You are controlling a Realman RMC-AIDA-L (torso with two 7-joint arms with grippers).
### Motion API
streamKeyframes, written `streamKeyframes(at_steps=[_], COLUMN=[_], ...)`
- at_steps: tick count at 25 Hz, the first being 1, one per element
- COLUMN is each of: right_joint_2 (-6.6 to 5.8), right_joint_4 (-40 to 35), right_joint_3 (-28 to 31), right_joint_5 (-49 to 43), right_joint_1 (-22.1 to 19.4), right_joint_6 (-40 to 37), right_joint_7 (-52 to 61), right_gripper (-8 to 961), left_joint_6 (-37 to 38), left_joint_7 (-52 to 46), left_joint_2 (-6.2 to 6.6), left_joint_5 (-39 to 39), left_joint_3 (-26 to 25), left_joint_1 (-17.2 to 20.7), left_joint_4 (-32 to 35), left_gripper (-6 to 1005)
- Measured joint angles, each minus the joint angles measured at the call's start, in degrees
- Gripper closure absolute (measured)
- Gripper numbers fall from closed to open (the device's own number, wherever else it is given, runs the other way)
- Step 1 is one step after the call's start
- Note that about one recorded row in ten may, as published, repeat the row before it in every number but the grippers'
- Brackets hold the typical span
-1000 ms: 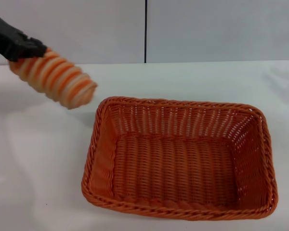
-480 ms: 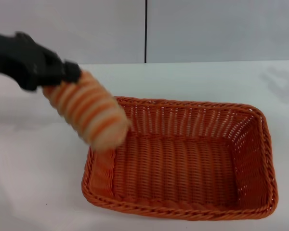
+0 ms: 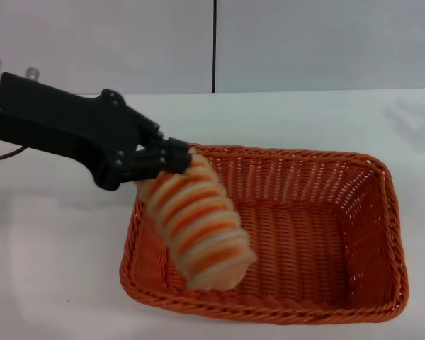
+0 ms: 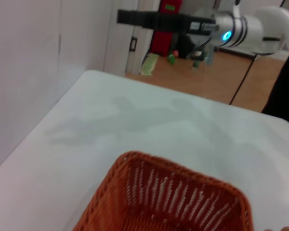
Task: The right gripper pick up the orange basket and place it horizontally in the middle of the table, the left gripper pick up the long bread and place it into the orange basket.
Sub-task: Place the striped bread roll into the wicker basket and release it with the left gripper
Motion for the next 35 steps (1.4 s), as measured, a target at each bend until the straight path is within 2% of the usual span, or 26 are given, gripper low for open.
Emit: streamKeyframes(at_steps=[3, 10, 12, 13, 18, 26, 35], right_joint_2=[-0.1, -0.16, -0.16, -0.16, -0.16, -0.16, -0.16], right_joint_4=[0.0, 0.0, 0.0, 0.0, 0.2, 0.5, 0.5], right_joint_3=[0.0, 0.1, 0.1, 0.1, 0.2, 0.3, 0.3], right_joint_5=[0.0, 0.2, 0.2, 0.2, 0.2, 0.2, 0.0], right_joint_1=[-0.2, -0.9, -1.0, -1.0, -1.2, -1.0, -0.8], right_joint_6=[-0.4, -0.7, -0.8, -0.8, -0.8, -0.5, -0.2], right_joint_7=[0.0, 0.0, 0.0, 0.0, 0.0, -0.3, -0.3], right_gripper=[571, 561, 558, 557, 550, 538, 526], left_joint_6=[-1.3, -12.4, -12.4, -15.6, -18.0, -19.8, -23.7], left_joint_7=[-0.1, 0.3, 0.3, 1.0, 2.2, 5.2, 7.8], left_joint_2=[-0.07, 0.0, 0.0, 0.0, 0.01, -0.01, 0.21], left_joint_5=[-1.5, -3.4, -3.4, -3.0, -3.0, -3.9, -6.6], left_joint_3=[1.2, 10.8, 10.8, 13.8, 15.7, 15.4, 14.9], left_joint_1=[0.4, 3.1, 3.1, 4.0, 4.7, 4.6, 5.1], left_joint_4=[0.0, -0.2, -0.2, -0.3, -1.0, -3.9, -5.8], left_gripper=[914, 915, 914, 914, 919, 921, 770])
